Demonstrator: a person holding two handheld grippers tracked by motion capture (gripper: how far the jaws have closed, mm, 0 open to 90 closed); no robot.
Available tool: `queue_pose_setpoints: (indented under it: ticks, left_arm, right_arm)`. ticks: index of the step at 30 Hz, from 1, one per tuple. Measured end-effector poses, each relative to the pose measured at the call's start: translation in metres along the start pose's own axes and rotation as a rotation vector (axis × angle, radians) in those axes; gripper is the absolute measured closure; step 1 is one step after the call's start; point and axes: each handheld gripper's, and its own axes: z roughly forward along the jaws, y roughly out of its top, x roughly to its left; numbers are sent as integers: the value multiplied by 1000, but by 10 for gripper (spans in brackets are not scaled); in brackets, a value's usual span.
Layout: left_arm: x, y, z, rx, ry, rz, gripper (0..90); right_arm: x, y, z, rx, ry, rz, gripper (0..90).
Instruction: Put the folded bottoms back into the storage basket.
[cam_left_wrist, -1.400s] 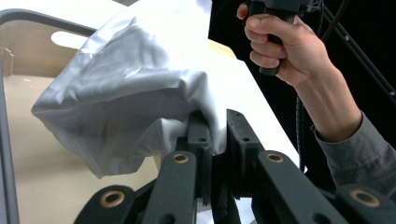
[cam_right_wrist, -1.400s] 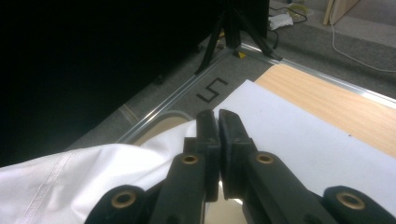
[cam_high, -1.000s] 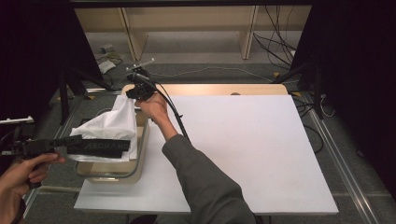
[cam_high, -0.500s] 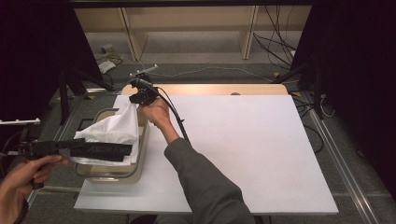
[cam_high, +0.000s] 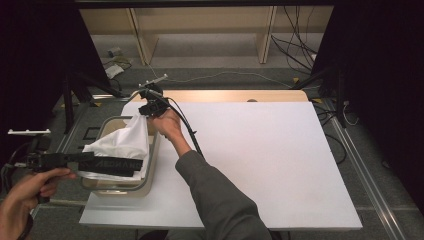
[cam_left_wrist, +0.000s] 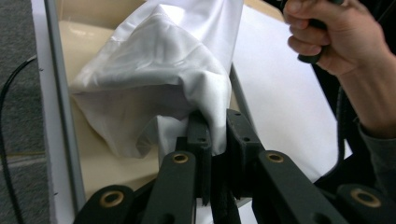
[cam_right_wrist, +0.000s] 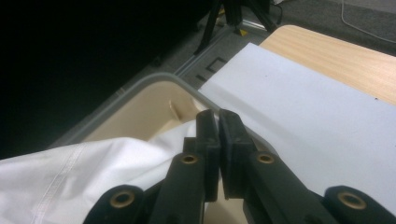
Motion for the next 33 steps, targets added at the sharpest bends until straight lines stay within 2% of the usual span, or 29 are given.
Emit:
queue_pose_setpoints:
  ticks: [7,9,10,11,12,13,14,15,16,18,20,25,26,27,28,29,30,31,32,33]
  left_arm:
    - [6,-2,3,16,10,-15,813]
    - [7,-2,4,26,30,-17,798]
    - [5,-1,3,38,64,-18,603]
    - [5,-1,3,38,64,-18,469]
    - [4,0,2,30,88,-13,409]
    - [1,2,0,11,113,-12,370]
    - [-4,4,-4,-23,168,3,318]
    - [-8,5,-5,-31,188,15,289]
    - [-8,5,-5,-31,188,15,276]
    - [-13,7,-7,-50,219,32,262]
    - [-19,11,-8,-84,241,48,247]
    - [-25,17,-3,-118,268,71,250]
    - [-28,21,2,-123,283,80,253]
    - [-28,21,2,-123,283,80,255]
    - [-29,25,9,-110,292,93,255]
    - [-29,25,9,-110,292,93,256]
    - [-29,28,13,-112,292,92,259]
    - [-29,31,18,-106,287,92,259]
    - [-29,34,22,-105,286,89,260]
    - [-28,37,27,-109,288,86,260]
  right_arm:
    - [-2,-3,4,10,-2,3,877]
    - [-2,-4,5,13,-10,-1,858]
    - [-2,-3,5,2,-34,-11,591]
    - [-2,-3,5,2,-34,-11,591]
    - [-5,0,4,6,-14,-8,410]
    - [-6,1,0,-10,-30,-18,387]
    - [-7,2,-4,-28,-38,-24,356]
    - [-8,3,-8,-39,-35,-24,335]
    - [-8,3,-8,-39,-35,-24,335]
    - [-11,6,-16,-55,-37,-35,311]
    - [-14,8,-28,-65,-36,-42,301]
    - [-17,7,-43,-79,-30,-65,289]
    - [-18,5,-52,-89,-18,-67,277]
    - [-18,5,-52,-89,-18,-67,277]
    - [-19,2,-60,-95,-8,-80,268]
    - [-19,2,-60,-95,-8,-80,268]
    - [-20,-2,-69,-96,2,-94,260]
    - [-20,-2,-69,-96,2,-94,257]
    - [-22,-8,-78,-101,14,-106,250]
    - [-22,-8,-78,-101,14,-106,250]
